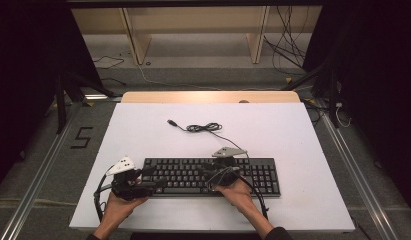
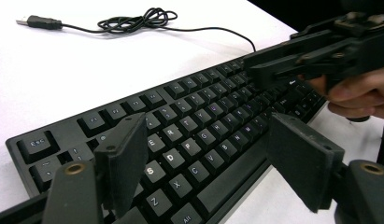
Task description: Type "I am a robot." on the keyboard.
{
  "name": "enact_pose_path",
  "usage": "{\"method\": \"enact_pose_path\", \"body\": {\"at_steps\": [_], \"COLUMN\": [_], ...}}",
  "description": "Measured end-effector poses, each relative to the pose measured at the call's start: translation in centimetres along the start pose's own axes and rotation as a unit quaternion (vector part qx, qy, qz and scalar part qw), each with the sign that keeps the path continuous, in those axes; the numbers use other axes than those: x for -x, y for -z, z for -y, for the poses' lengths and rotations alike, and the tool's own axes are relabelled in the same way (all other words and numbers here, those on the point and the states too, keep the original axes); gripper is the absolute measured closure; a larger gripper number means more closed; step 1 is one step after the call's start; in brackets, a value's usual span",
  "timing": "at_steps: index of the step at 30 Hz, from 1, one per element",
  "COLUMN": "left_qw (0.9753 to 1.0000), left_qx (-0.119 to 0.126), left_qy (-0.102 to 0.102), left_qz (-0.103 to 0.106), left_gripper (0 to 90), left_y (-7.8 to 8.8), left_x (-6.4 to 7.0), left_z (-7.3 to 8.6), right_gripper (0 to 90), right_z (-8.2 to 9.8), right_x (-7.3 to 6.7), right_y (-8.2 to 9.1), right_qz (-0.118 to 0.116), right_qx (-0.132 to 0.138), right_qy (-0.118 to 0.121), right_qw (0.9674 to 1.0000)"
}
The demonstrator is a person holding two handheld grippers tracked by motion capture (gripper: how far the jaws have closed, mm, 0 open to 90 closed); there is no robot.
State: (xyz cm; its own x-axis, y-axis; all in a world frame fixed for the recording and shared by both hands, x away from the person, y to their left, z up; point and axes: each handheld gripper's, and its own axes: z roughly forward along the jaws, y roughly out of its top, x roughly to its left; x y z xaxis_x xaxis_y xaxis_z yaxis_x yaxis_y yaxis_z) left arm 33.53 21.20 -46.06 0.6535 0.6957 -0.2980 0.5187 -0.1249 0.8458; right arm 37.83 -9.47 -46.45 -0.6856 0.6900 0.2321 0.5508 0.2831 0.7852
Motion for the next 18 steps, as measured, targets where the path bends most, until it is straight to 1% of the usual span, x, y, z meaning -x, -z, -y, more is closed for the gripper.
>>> {"method": "enact_pose_path", "body": {"at_steps": [2, 3, 4, 8, 14, 18], "left_qw": [1.0000, 1.0000, 1.0000, 1.0000, 1.0000, 1.0000], "left_qx": [0.000, 0.000, 0.001, 0.000, 0.003, 0.003], "left_qy": [0.001, 0.001, 0.001, 0.002, 0.004, 0.004], "left_qz": [-0.002, -0.002, -0.001, -0.002, -0.003, -0.004], "left_gripper": [28.8, 28.7, 28.7, 28.7, 28.7, 28.7], "left_y": [0.0, 0.1, 0.1, 0.2, 0.6, 0.7], "left_x": [-0.1, -0.1, -0.1, -0.1, -0.1, -0.2], "left_z": [0.0, 0.0, 0.0, 0.1, 0.2, 0.2], "right_gripper": [59.8, 55.0, 52.5, 45.9, 40.8, 39.6], "right_z": [0.0, 0.0, 0.0, 0.0, -0.1, -0.2], "right_x": [-0.2, -0.3, -0.4, -0.8, -1.3, -1.6], "right_y": [0.4, 0.6, 0.7, 1.0, 0.6, 0.4], "right_qz": [-0.011, -0.015, -0.015, -0.026, -0.035, -0.038], "right_qx": [0.007, 0.011, 0.012, 0.016, 0.014, 0.013], "right_qy": [0.002, 0.004, 0.005, 0.008, 0.014, 0.018], "right_qw": [0.9999, 0.9998, 0.9998, 0.9995, 0.9992, 0.9990]}}
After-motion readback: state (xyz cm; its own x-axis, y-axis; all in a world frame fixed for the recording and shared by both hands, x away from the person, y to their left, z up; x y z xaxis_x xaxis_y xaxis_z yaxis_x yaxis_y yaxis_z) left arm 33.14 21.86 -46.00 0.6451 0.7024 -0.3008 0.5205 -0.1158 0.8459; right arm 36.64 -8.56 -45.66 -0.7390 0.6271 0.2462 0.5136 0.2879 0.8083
